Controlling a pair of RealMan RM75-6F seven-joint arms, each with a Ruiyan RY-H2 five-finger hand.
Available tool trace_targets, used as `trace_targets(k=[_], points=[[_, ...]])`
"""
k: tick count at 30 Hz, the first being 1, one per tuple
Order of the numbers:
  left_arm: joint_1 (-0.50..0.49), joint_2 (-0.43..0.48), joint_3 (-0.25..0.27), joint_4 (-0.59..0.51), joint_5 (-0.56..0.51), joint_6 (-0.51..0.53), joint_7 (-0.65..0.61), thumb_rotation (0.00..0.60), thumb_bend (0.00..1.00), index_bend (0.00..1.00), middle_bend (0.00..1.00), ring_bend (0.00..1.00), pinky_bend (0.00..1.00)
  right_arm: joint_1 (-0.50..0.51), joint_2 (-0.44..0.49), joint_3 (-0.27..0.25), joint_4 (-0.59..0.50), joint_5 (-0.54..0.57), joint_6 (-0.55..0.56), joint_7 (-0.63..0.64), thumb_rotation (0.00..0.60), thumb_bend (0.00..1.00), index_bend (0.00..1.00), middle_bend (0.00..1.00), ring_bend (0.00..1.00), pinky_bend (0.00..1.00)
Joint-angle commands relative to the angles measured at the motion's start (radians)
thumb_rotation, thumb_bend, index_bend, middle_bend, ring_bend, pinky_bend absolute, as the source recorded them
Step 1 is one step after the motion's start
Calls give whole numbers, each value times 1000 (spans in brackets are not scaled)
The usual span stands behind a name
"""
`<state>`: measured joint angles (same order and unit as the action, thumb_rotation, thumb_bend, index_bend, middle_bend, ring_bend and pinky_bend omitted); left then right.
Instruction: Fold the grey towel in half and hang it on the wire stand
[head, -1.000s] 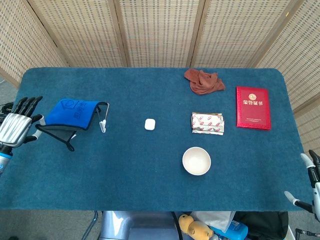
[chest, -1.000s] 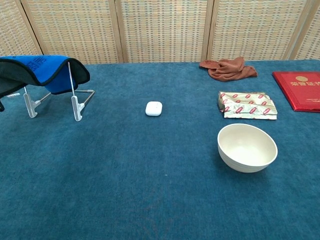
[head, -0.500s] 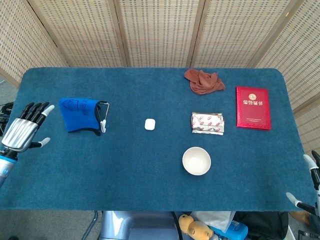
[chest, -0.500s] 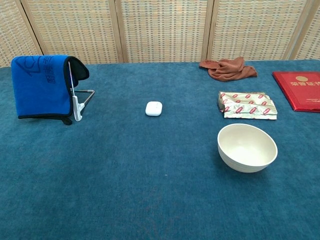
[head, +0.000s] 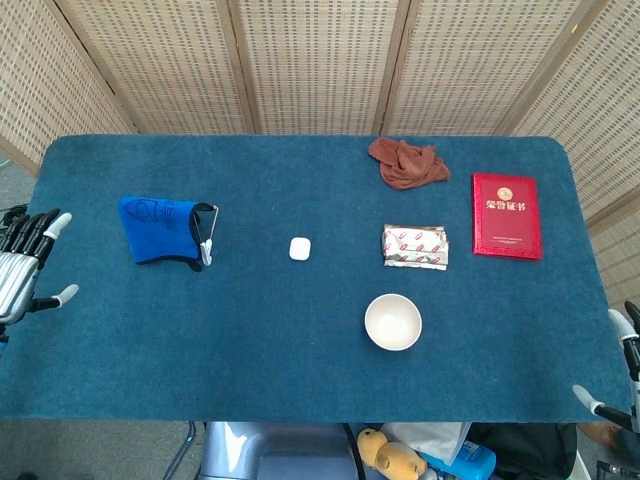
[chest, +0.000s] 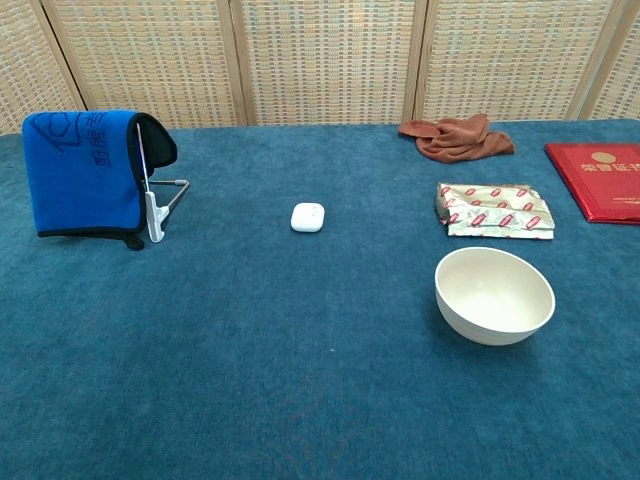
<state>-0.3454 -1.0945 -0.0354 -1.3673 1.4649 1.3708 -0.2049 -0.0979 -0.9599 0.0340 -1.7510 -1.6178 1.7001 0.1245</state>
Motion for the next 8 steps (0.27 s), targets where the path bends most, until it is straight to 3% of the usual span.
trace_targets(k=[1, 8], points=[[112, 76, 22, -239, -104, 62, 204, 600, 225, 0, 0, 0, 0, -1, -5, 3, 2, 2, 5, -10, 600, 0, 51, 0, 0, 0], [188, 63, 43, -363, -113, 142, 323, 600, 226, 0, 0, 0, 0, -6, -25, 12, 11, 9, 20, -47, 600, 0, 51, 0, 0, 0]])
